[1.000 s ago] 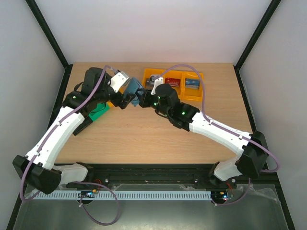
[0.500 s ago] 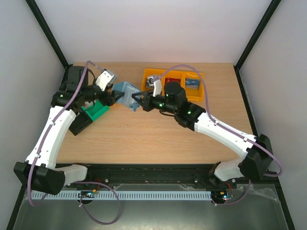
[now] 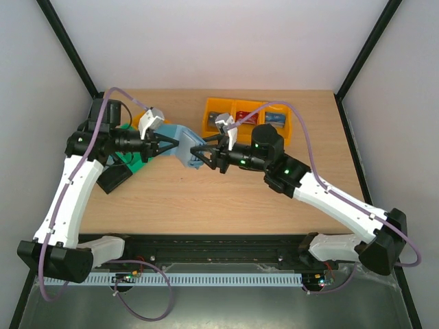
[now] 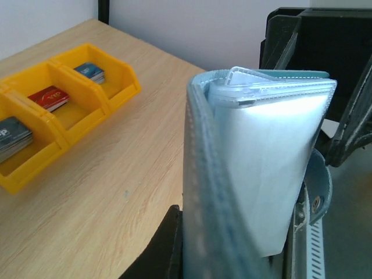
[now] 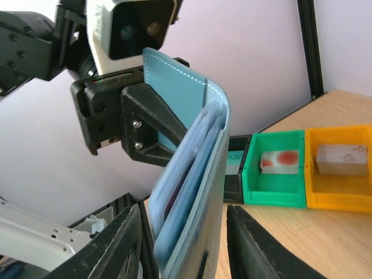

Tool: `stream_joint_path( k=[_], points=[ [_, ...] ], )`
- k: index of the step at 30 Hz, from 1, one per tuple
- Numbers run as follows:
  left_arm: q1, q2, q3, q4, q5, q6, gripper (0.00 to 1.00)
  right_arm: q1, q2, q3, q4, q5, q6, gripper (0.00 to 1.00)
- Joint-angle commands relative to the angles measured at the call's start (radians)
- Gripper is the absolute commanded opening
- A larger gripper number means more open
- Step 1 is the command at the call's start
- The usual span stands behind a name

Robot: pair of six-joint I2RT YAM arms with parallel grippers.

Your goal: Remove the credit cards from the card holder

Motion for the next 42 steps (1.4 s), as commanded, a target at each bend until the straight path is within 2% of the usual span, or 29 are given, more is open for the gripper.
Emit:
stream_joint_path(
  k=[1,7,17,21,28,30,32,33,34,36,37,38,42],
  points=[
    [0.017,-0.02,0.058,-0.043,0.112,0.011,0.02,-0.004,-0.063,-0.03,0.028,-0.052,-0.098,0.42],
    [0.019,-0.027,0.07,-0.063,0.121,0.024,0.02,-0.013,-0.078,-0.047,0.006,0.006,-0.113,0.45],
    [0.021,-0.025,0.076,-0.068,0.128,0.033,0.02,-0.013,-0.005,-0.042,0.021,0.027,-0.076,0.44],
    [0.02,-0.025,0.056,-0.047,0.128,0.017,0.02,-0.013,0.025,-0.04,0.065,0.04,-0.033,0.47],
    [0.005,-0.022,-0.023,0.034,0.079,-0.048,0.02,0.004,0.113,0.016,0.161,-0.065,0.044,0.52],
    [0.003,-0.021,-0.036,0.058,0.063,-0.07,0.02,0.017,0.134,0.036,0.156,-0.057,0.046,0.43],
    [0.001,-0.02,-0.044,0.082,0.041,-0.095,0.02,0.02,0.143,0.041,0.165,-0.039,0.068,0.21],
    [0.002,-0.019,-0.045,0.092,0.02,-0.104,0.05,0.021,0.143,0.042,0.169,-0.024,0.082,0.09],
    [0.002,-0.019,-0.045,0.1,-0.005,-0.114,0.2,0.021,0.144,0.044,0.166,-0.003,0.099,0.03],
    [0.002,-0.019,-0.044,0.117,-0.066,-0.129,0.76,0.02,0.147,0.057,0.13,0.066,0.129,0.02],
    [0.002,-0.018,-0.043,0.122,-0.097,-0.129,0.96,0.02,0.151,0.065,0.101,0.119,0.148,0.02],
    [0.003,-0.019,-0.042,0.124,-0.126,-0.126,0.99,0.021,0.157,0.077,0.058,0.184,0.169,0.02],
    [-0.03,-0.02,-0.047,0.151,-0.254,-0.135,0.99,0.036,0.202,0.147,-0.108,0.443,0.267,0.02]
  ],
)
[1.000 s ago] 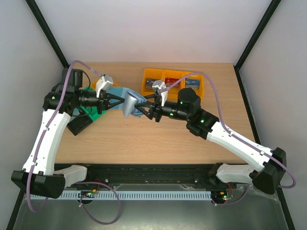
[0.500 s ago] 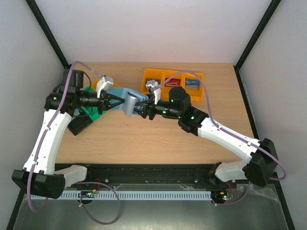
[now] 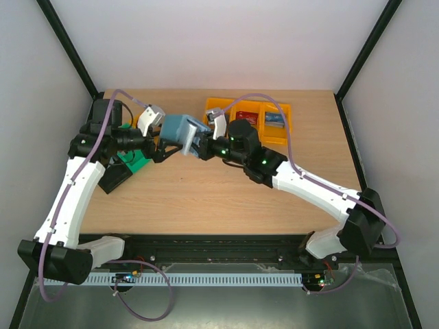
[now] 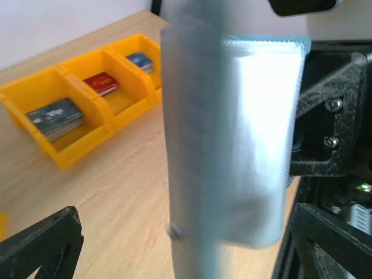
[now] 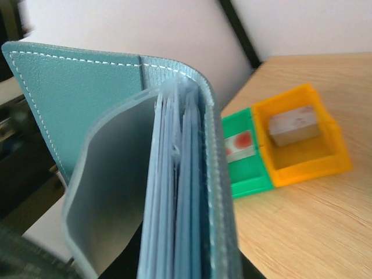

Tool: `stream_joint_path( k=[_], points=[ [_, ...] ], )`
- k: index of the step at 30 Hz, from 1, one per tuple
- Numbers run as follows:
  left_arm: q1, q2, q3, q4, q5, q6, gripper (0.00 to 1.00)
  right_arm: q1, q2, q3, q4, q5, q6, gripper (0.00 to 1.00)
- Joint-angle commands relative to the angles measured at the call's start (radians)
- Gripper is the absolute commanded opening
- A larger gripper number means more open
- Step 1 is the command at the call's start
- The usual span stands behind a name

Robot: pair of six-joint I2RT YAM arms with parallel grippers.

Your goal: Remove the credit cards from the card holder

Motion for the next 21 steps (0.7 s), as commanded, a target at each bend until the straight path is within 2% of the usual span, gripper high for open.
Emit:
stream_joint_path(
  k=[1,7,15,18,21],
  points=[
    [-0.049,-0.006,-0.003,0.061,-0.178,-0.026,0.99,0.027,0.046,0.096,-0.149,0.3,0.115,0.02],
    [-0.12,0.011,0.009,0.073,-0.325,-0.014,0.99,0.087,0.094,0.16,-0.179,0.435,0.149,0.01],
    [-0.166,0.05,-0.029,0.125,-0.484,0.027,0.99,0.1,0.113,0.175,-0.172,0.37,0.154,0.02],
    [-0.156,0.05,-0.035,0.14,-0.58,0.033,0.99,0.092,0.094,0.172,-0.167,0.324,0.148,0.02],
    [-0.115,0.04,-0.062,0.168,-0.595,0.029,0.96,0.087,0.072,0.165,-0.163,0.297,0.132,0.02]
  ],
)
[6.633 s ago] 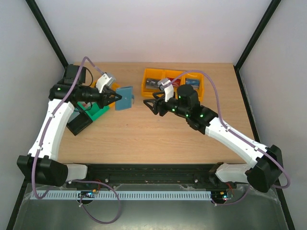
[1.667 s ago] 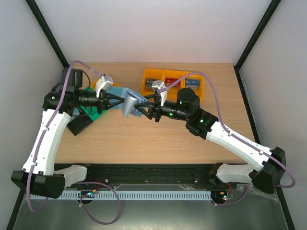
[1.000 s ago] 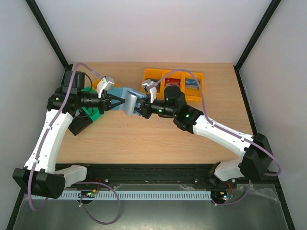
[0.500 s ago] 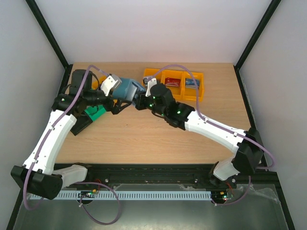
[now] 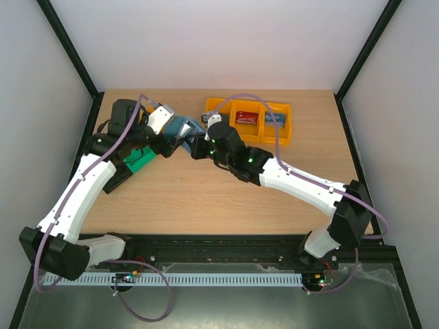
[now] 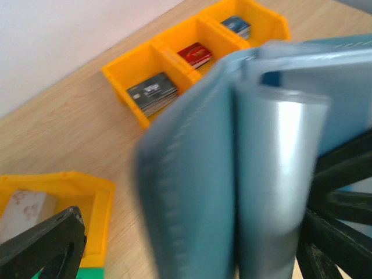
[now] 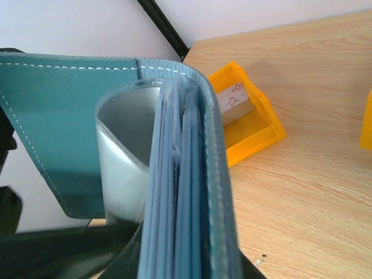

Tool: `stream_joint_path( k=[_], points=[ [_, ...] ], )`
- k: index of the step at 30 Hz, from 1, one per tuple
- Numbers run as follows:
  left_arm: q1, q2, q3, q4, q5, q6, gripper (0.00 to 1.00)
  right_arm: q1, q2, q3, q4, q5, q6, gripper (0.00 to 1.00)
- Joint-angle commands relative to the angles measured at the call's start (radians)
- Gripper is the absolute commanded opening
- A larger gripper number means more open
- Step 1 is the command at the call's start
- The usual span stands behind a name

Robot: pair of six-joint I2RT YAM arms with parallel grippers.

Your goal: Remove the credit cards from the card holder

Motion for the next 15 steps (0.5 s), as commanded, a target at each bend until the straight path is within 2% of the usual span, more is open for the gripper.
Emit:
stream_joint_path(
  k=[1,4,6,11,15],
  points=[
    [0.045,-0.001,-0.042,0.05,-0.088,0.009,0.92,0.0,-0.06,0.023,0.059,-0.074,-0.013,0.02],
    [0.087,-0.007,-0.042,0.042,-0.013,0.002,0.81,-0.013,-0.087,-0.003,0.078,-0.147,-0.044,0.01],
    [0.122,-0.017,-0.036,0.019,0.092,0.008,0.74,-0.035,-0.106,-0.027,0.102,-0.223,-0.06,0.02],
    [0.129,-0.035,-0.002,-0.119,0.368,0.098,0.54,-0.071,-0.144,-0.065,0.131,-0.357,-0.118,0.02],
    [0.128,-0.048,0.005,-0.229,0.569,0.179,0.51,-0.077,-0.183,-0.094,0.141,-0.441,-0.191,0.02]
  ],
)
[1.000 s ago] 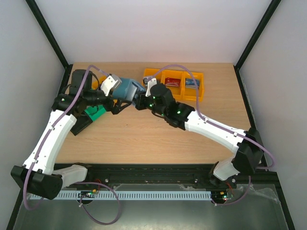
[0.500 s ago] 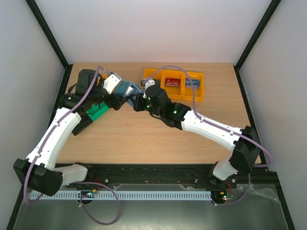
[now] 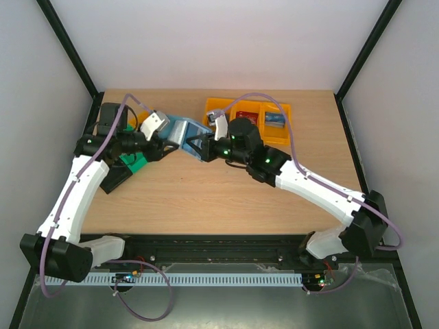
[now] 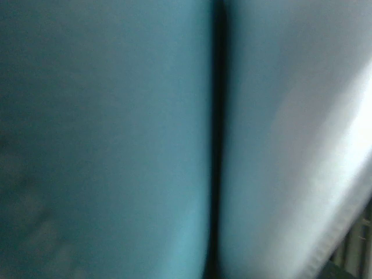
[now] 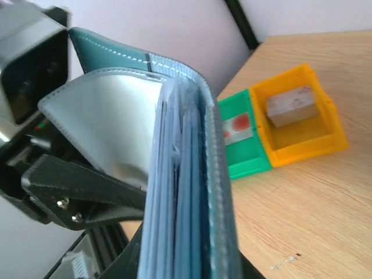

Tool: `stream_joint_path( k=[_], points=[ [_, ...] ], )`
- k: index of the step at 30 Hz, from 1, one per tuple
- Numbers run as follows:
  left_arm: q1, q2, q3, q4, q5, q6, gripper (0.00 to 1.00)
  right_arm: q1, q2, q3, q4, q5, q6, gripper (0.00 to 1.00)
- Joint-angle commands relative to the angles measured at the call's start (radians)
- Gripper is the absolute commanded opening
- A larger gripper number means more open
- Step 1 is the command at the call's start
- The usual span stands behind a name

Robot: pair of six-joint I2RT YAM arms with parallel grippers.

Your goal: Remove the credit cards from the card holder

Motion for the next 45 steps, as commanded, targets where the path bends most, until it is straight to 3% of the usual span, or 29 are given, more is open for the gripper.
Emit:
stream_joint_path(
  k=[1,3,5,10,13,15,18,21,30,31,34,36,37,39,42,45],
  points=[
    [0.003,-0.027,0.031,-0.153,0.283,0.099,0.53,-0.002,-0.076,-0.03,0.09,-0.166,-0.108,0.02],
    [0.002,-0.029,0.038,-0.156,0.31,0.09,0.55,-0.002,-0.086,-0.042,0.095,-0.222,-0.14,0.02],
    [0.003,-0.028,0.052,-0.155,0.31,0.082,0.5,-0.002,-0.101,-0.052,0.092,-0.284,-0.177,0.02],
    [0.004,-0.03,0.084,-0.217,0.345,0.123,0.15,-0.003,-0.17,-0.099,0.065,-0.381,-0.288,0.02],
    [0.005,-0.033,0.09,-0.276,0.42,0.178,0.02,-0.005,-0.204,-0.12,0.049,-0.383,-0.32,0.03],
    [0.004,-0.036,0.096,-0.332,0.472,0.252,0.02,-0.007,-0.215,-0.129,0.049,-0.381,-0.326,0.12],
    [0.013,-0.046,0.105,-0.367,0.501,0.282,0.02,-0.02,-0.243,-0.169,0.075,-0.369,-0.332,0.38],
    [0.022,-0.051,0.115,-0.383,0.494,0.291,0.02,-0.047,-0.286,-0.235,0.152,-0.35,-0.3,0.44],
    [0.022,-0.057,0.104,-0.401,0.482,0.313,0.02,-0.067,-0.292,-0.255,0.236,-0.326,-0.22,0.39],
    [0.022,-0.057,0.104,-0.406,0.48,0.318,0.02,-0.067,-0.292,-0.255,0.244,-0.317,-0.212,0.35],
    [0.025,-0.058,0.102,-0.414,0.473,0.335,0.02,-0.069,-0.289,-0.256,0.255,-0.308,-0.202,0.05],
    [0.038,-0.06,0.095,-0.379,0.459,0.286,0.02,-0.073,-0.282,-0.251,0.24,-0.297,-0.199,0.02],
    [0.049,-0.063,0.083,-0.326,0.433,0.212,0.1,-0.076,-0.278,-0.247,0.225,-0.285,-0.196,0.02],
    [0.07,-0.071,0.045,-0.164,0.319,-0.015,0.35,-0.083,-0.27,-0.238,0.189,-0.227,-0.182,0.02],
    [0.087,-0.08,-0.021,-0.011,0.055,-0.207,0.55,-0.117,-0.25,-0.224,0.136,-0.109,-0.101,0.02],
    [0.105,-0.08,-0.056,0.06,-0.136,-0.285,0.67,-0.126,-0.201,-0.161,-0.031,0.134,-0.036,0.02]
  ],
)
